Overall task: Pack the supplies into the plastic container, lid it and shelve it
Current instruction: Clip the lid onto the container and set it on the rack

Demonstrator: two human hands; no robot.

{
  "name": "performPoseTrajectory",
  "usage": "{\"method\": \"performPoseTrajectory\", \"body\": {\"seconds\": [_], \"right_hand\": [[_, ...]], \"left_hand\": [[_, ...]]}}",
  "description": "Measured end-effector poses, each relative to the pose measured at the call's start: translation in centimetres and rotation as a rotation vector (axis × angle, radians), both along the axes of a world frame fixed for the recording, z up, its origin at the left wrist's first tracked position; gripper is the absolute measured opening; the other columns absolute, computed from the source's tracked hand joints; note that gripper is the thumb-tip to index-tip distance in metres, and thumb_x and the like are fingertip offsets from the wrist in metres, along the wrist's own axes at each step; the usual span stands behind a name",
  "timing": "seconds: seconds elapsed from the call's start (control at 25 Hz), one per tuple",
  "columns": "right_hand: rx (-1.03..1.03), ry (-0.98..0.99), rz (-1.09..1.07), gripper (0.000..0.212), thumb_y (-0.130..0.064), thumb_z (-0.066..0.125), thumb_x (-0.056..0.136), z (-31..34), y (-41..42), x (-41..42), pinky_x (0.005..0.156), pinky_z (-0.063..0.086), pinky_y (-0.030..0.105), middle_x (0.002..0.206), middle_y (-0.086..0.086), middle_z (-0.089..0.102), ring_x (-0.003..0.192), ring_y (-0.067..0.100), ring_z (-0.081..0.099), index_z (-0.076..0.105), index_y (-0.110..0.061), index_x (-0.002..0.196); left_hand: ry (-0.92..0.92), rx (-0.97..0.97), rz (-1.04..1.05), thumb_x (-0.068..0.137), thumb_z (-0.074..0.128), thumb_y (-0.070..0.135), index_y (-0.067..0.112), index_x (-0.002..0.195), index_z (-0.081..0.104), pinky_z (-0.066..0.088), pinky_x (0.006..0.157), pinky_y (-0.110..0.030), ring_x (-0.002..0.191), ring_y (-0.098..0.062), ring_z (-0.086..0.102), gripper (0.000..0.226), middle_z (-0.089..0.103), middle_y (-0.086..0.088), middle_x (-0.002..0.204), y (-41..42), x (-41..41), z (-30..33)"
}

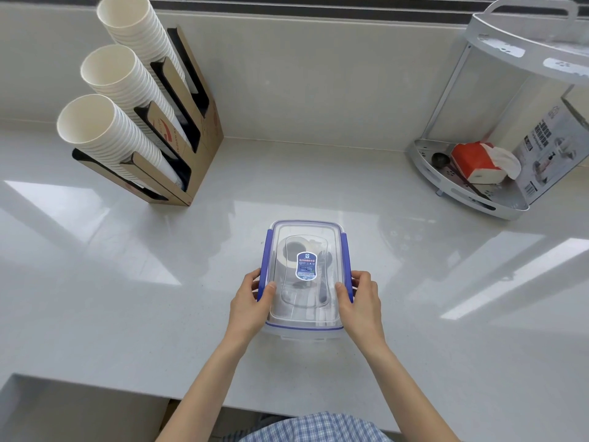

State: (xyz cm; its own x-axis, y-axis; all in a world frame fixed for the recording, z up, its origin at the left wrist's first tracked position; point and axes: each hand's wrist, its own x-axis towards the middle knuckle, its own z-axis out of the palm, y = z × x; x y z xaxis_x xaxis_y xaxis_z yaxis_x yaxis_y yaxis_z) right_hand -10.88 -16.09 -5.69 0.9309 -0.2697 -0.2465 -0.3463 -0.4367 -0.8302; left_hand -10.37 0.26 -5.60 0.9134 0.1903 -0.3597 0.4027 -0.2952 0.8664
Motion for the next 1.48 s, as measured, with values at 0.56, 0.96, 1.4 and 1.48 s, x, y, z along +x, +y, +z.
{"method": "performPoseTrajectory", "body": {"seconds": [0.56, 0.96, 1.4, 1.48], "right_hand": [[0.203, 0.125, 0.032, 0.054, -0.028, 0.059, 0.087, 0.9, -2.4, -0.7, 0.079, 0.049, 0.03, 0.106, 0.002, 0.054, 0.093, 0.019, 0.056, 0.037, -0.022, 0.136], [0.255, -0.018, -0.016, 0.04, -0.023, 0.057, 0.088, 2.4, -4.8, 0.9, 0.077, 0.046, 0.028, 0.097, 0.006, 0.062, 0.082, 0.018, 0.056, 0.052, -0.019, 0.127], [0.237, -0.19, -0.067, 0.04, -0.024, 0.057, 0.088, 7.4, -10.5, 3.8, 0.08, 0.048, 0.029, 0.105, 0.009, 0.065, 0.091, 0.022, 0.059, 0.052, -0.02, 0.128], [0.231, -0.218, -0.073, 0.04, -0.025, 0.057, 0.088, 8.7, -11.9, 4.5, 0.077, 0.046, 0.025, 0.104, 0.009, 0.065, 0.091, 0.021, 0.059, 0.053, -0.019, 0.127]], "left_hand": [[0.184, -0.272, -0.008, 0.086, 0.059, 0.02, 0.02, 0.132, 0.038, 0.05, 0.083, -0.039, 0.098, -0.026, 0.059, 0.05, 0.059, -0.009, 0.117, 0.7, 0.8, 0.6], [0.081, -0.349, -0.022, 0.084, 0.061, 0.022, 0.013, 0.129, 0.039, 0.053, 0.071, -0.029, 0.081, -0.014, 0.061, 0.051, 0.057, -0.009, 0.114, -1.5, 2.2, 2.5], [-0.058, -0.346, -0.129, 0.083, 0.062, 0.023, 0.012, 0.13, 0.038, 0.053, 0.073, -0.028, 0.085, -0.016, 0.06, 0.053, 0.056, -0.01, 0.119, -7.1, 6.3, 7.7], [-0.083, -0.366, -0.141, 0.084, 0.062, 0.023, 0.012, 0.13, 0.038, 0.053, 0.069, -0.027, 0.083, -0.013, 0.06, 0.053, 0.056, -0.011, 0.119, -8.4, 7.1, 8.9]]}}
